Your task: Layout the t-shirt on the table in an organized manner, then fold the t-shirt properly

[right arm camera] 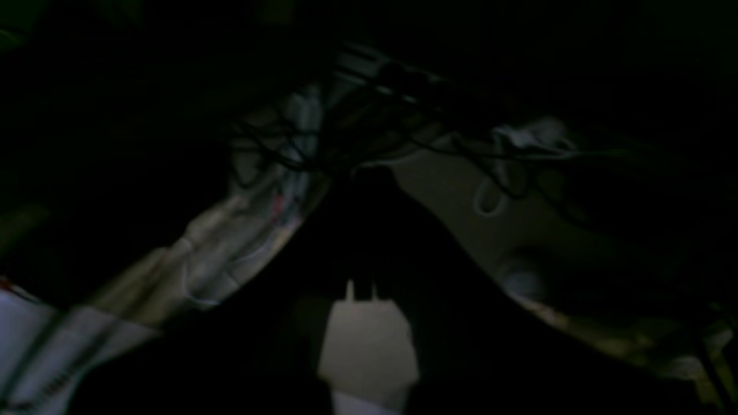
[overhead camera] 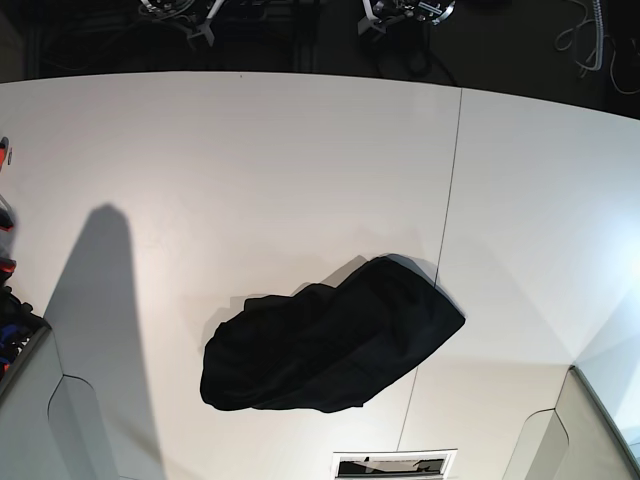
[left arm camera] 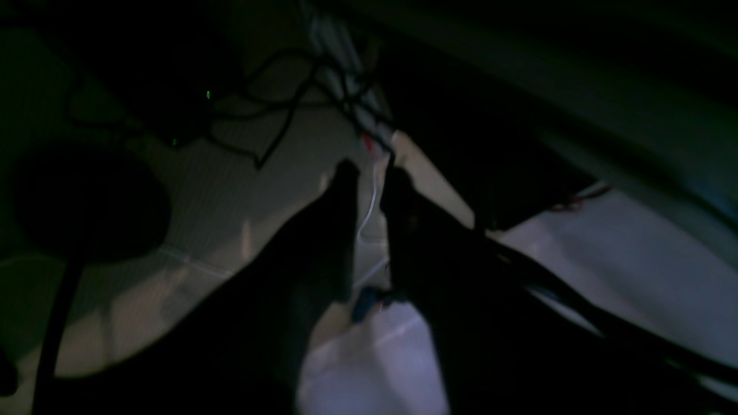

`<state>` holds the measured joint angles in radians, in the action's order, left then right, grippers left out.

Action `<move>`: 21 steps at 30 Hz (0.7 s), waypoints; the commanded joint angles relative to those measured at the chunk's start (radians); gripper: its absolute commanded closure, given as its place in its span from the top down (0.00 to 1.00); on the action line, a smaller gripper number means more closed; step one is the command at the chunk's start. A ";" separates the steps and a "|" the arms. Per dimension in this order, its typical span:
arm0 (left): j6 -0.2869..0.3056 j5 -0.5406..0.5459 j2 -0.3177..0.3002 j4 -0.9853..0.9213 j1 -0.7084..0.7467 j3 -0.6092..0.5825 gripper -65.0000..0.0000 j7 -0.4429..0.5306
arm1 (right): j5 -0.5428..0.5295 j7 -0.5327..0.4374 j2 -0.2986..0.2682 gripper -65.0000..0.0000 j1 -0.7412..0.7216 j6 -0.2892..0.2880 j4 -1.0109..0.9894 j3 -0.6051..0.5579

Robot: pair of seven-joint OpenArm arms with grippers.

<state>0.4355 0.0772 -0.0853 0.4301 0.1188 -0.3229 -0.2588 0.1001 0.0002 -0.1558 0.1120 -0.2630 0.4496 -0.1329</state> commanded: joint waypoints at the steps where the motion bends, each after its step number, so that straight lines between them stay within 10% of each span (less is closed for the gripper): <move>1: 0.032 0.010 -0.010 0.054 0.009 0.014 0.23 0.002 | -0.003 -0.001 -0.026 0.00 0.023 -0.003 0.038 0.000; 21: 0.059 0.144 -0.117 1.214 0.620 0.420 0.23 -0.120 | -0.109 0.066 -0.382 0.00 0.704 -0.024 1.107 0.033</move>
<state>0.4870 0.2058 -0.2008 1.6279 0.7349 0.0967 -0.4011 -0.0002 0.0834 -0.5266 0.8028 -0.2794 1.5505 -0.1047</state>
